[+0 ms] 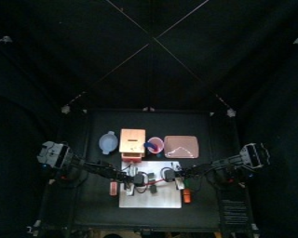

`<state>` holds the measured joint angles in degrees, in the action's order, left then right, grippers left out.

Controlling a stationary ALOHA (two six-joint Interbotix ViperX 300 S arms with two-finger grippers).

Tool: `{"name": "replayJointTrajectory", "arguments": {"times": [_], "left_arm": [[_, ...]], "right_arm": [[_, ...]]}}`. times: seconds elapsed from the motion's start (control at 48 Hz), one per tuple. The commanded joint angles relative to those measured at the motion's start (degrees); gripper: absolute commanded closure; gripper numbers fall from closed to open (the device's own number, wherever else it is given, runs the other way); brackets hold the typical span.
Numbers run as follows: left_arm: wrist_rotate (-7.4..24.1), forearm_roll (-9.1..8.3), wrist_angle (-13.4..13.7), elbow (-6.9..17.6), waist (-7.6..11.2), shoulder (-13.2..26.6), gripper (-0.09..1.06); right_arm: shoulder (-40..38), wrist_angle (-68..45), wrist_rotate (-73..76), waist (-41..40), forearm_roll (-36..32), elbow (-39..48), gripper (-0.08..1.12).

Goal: Place sushi on board then cut the sushi with the knife then place the pieces on the plate
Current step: Cut the sushi into 4 pieces

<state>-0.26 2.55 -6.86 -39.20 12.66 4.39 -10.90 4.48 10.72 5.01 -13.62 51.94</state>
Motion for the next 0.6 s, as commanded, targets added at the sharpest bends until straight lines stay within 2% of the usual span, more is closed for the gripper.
{"name": "replayJointTrajectory", "arguments": {"times": [0.021,0.104,0.375,0.458,0.604], "left_arm": [[0.5,-1.41,-1.1,2.7,0.53,-3.0,0.66],[0.5,-1.58,-1.2,2.8,0.53,-3.2,0.66],[0.4,-0.62,-1.7,4.0,3.25,-1.7,0.66],[0.4,0.0,-1.7,4.5,3.43,-1.1,0.66],[0.4,0.09,-1.7,4.9,3.52,-0.1,0.66]], "right_arm": [[-3.8,-0.1,0.6,-1.9,-0.4,-2.1,0.68],[-4.5,0.0,0.6,-1.5,-0.4,-1.8,0.68],[-4.2,0.0,0.8,3.7,1.3,-1.7,0.68],[-4.0,0.0,0.8,4.4,3.1,-1.6,0.68],[-3.5,0.0,0.6,4.5,4.7,-1.4,0.68]]}}
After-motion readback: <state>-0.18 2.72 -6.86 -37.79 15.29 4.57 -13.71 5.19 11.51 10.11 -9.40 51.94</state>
